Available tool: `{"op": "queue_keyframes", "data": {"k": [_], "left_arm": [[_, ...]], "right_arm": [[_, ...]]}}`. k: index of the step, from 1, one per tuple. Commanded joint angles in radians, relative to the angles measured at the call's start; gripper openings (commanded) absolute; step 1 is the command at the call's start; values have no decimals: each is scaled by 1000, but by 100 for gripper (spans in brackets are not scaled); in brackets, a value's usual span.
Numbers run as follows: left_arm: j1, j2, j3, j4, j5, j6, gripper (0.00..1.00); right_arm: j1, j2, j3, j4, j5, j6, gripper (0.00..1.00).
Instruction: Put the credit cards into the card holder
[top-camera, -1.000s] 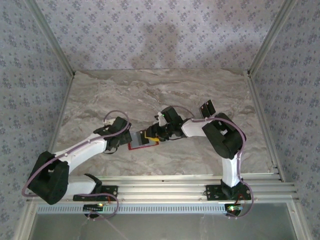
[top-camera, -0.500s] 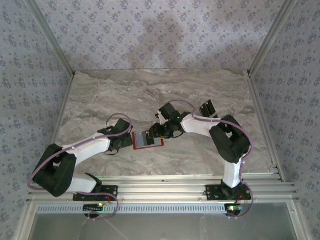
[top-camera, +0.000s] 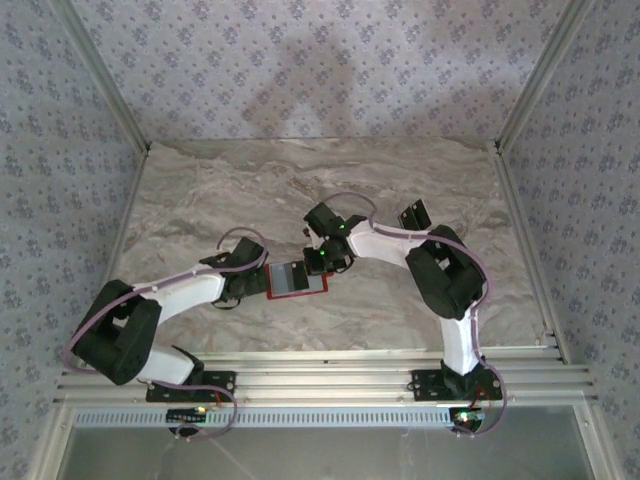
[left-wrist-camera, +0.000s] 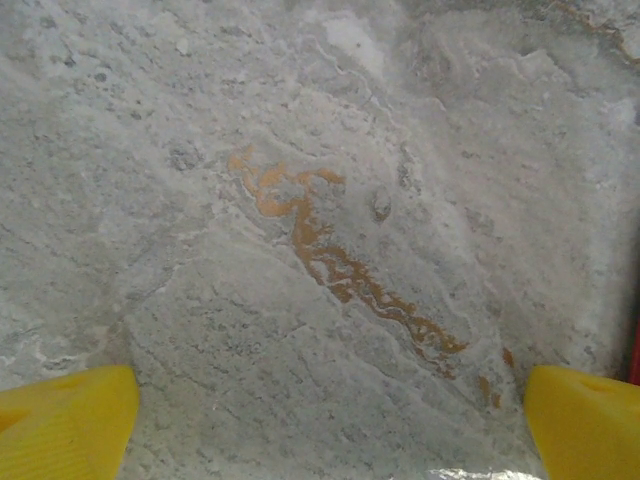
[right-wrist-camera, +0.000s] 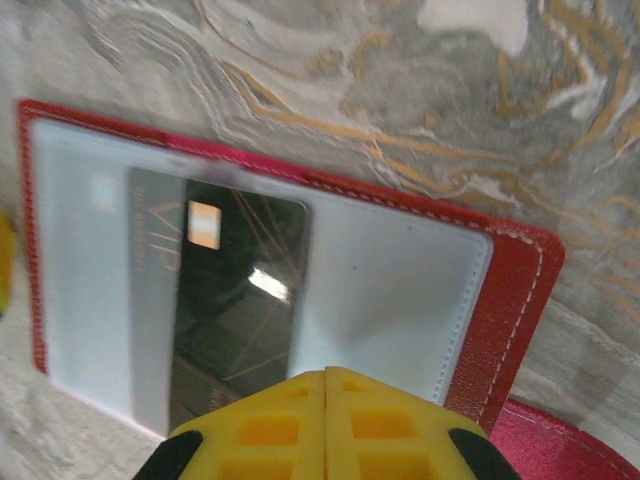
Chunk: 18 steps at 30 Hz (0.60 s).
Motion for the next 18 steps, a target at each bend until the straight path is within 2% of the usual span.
{"op": "queue_keyframes", "data": {"k": [1, 18], "left_arm": [[8, 19, 3, 13, 13, 18, 99], [4, 50, -19, 59, 35, 14, 99]], "right_arm": [[13, 24, 30, -49, 22, -25, 7], [75, 89, 121, -84, -4, -29, 6]]}}
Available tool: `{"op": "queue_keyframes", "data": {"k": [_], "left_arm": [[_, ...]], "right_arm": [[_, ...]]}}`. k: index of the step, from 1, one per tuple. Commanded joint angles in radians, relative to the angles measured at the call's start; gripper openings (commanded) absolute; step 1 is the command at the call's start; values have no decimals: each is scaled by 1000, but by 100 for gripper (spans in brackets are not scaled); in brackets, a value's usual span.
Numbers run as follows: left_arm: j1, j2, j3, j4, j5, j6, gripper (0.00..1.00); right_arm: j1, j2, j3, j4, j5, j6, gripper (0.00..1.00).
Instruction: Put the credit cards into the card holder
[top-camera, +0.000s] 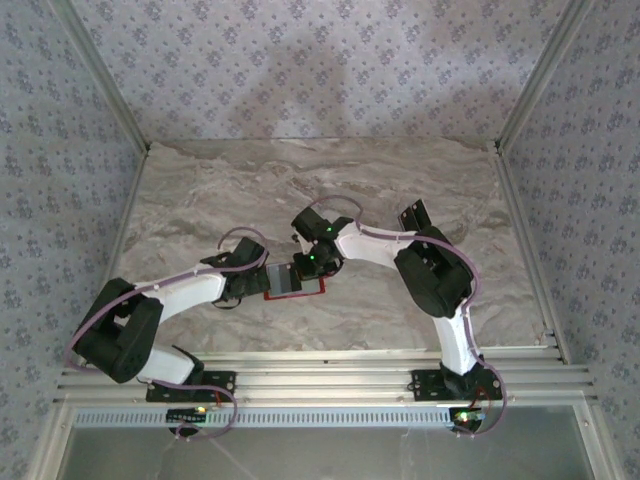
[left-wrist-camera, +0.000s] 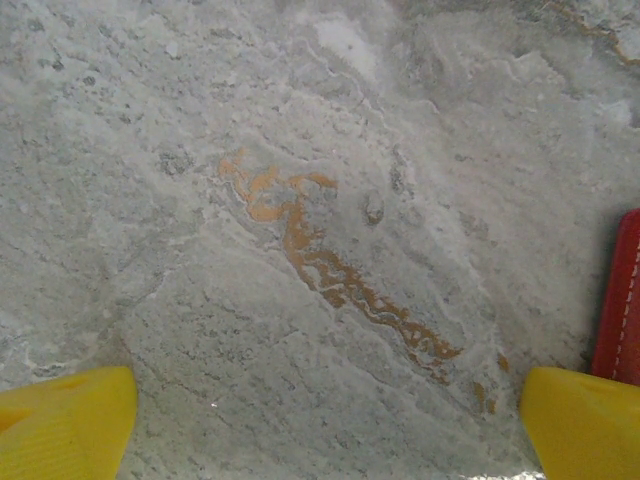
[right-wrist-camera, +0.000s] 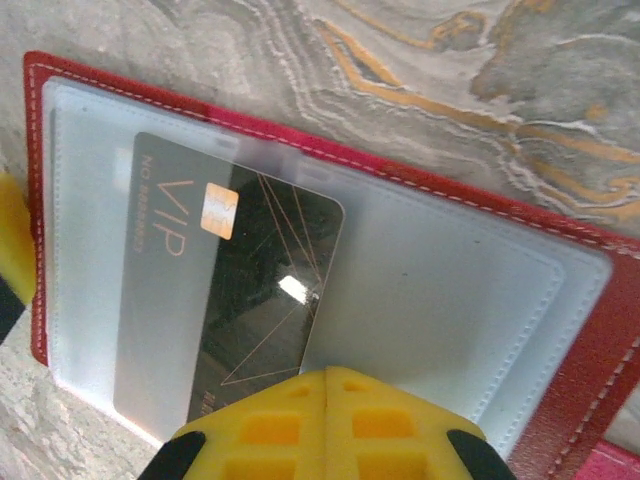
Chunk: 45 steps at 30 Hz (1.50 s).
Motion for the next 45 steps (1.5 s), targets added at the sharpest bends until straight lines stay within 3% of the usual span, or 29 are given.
{"op": "queue_keyframes", "data": {"k": [1, 18, 32, 45], "left_arm": [[4, 39, -22, 51, 35, 11, 99], [3, 63, -30, 75, 51, 11, 99], [3, 49, -34, 52, 37, 10, 99], [3, 56, -33, 54, 35, 14, 99]], "right_arm": [[22, 34, 44, -45, -10, -13, 6], [55, 111, 194, -144, -54, -65, 6], [-26, -1, -26, -11, -62, -27, 6], [-9, -37, 35, -21, -68, -27, 6]]}}
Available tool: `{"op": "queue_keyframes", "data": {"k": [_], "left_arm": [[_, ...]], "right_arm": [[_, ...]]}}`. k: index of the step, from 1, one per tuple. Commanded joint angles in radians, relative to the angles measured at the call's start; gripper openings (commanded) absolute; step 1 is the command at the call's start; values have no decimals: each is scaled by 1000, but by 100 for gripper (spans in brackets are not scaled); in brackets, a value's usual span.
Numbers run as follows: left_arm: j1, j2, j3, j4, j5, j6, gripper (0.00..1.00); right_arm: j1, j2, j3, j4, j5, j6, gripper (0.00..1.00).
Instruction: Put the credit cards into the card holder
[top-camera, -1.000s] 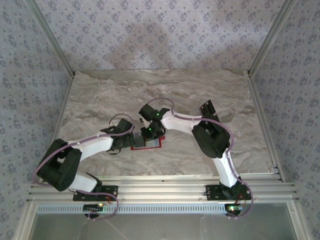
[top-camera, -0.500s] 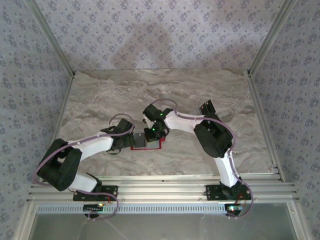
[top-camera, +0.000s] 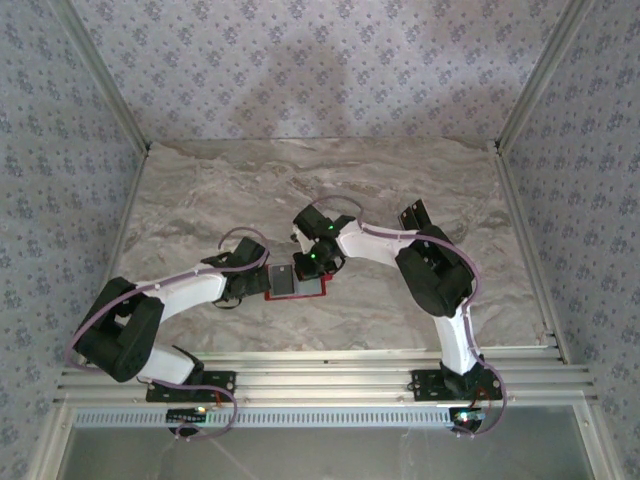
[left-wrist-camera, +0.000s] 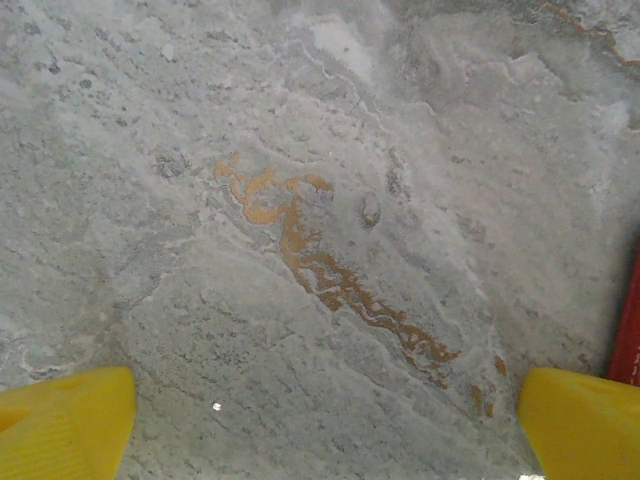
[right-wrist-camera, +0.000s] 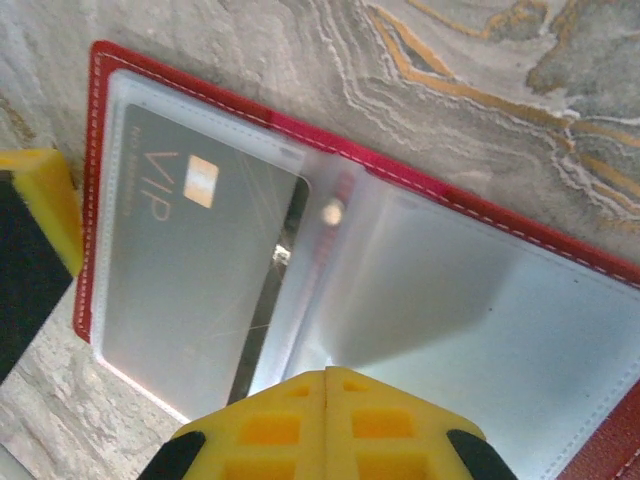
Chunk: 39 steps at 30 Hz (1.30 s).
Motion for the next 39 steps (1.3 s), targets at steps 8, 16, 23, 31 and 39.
{"op": "queue_keyframes", "data": {"k": [8, 16, 23, 31, 39], "left_arm": [[2, 57, -35, 53, 41, 16, 99], [2, 63, -35, 63, 44, 19, 99], [3, 70, -36, 71, 47, 19, 99], [3, 72, -43, 78, 53, 18, 99], [3, 5, -18, 22, 39, 22, 99]], "right_arm": [[14, 14, 54, -24, 1, 7, 6], [27, 62, 93, -34, -8, 5, 5], [39, 96, 124, -49, -25, 1, 5], [47, 88, 146, -40, -51, 4, 5], [32, -50, 53, -26, -12, 11, 14]]}}
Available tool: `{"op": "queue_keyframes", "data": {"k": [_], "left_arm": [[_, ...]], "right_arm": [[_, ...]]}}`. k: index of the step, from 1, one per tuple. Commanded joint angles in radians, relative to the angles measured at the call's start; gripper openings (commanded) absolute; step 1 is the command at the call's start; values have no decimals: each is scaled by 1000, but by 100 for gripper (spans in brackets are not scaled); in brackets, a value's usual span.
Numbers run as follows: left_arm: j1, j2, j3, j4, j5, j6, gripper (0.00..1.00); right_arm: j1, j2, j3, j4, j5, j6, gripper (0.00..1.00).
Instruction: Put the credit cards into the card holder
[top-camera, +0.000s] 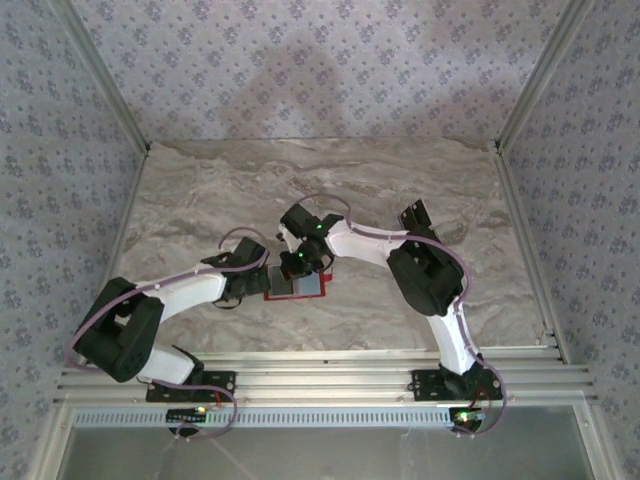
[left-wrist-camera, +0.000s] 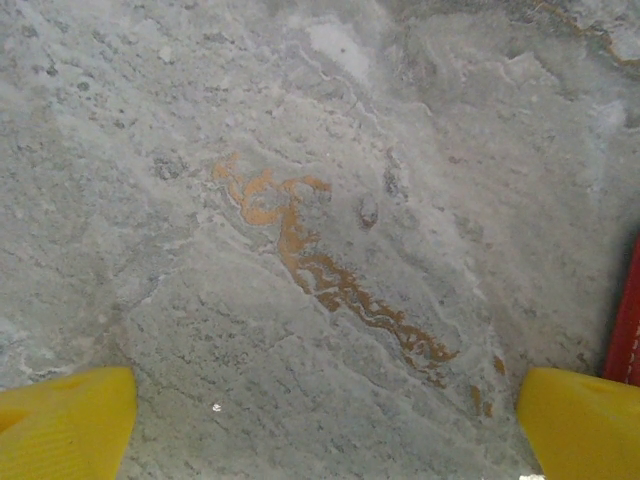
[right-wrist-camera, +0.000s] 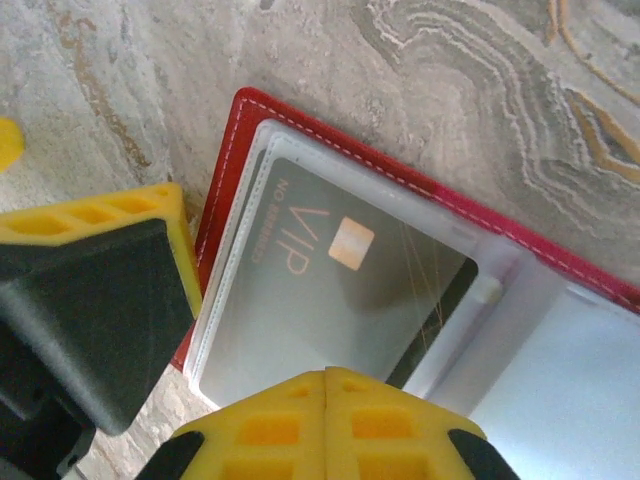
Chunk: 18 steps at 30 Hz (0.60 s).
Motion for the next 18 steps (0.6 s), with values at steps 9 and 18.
{"op": "queue_keyframes", "data": {"k": [9, 18], "left_arm": [[28, -159, 29, -45, 73, 60, 100], [30, -156, -47, 228, 333, 104, 100]], "right_arm": [[-48, -258, -255, 55, 89, 50, 31], [-61, -329, -301, 18, 202, 32, 39]]}}
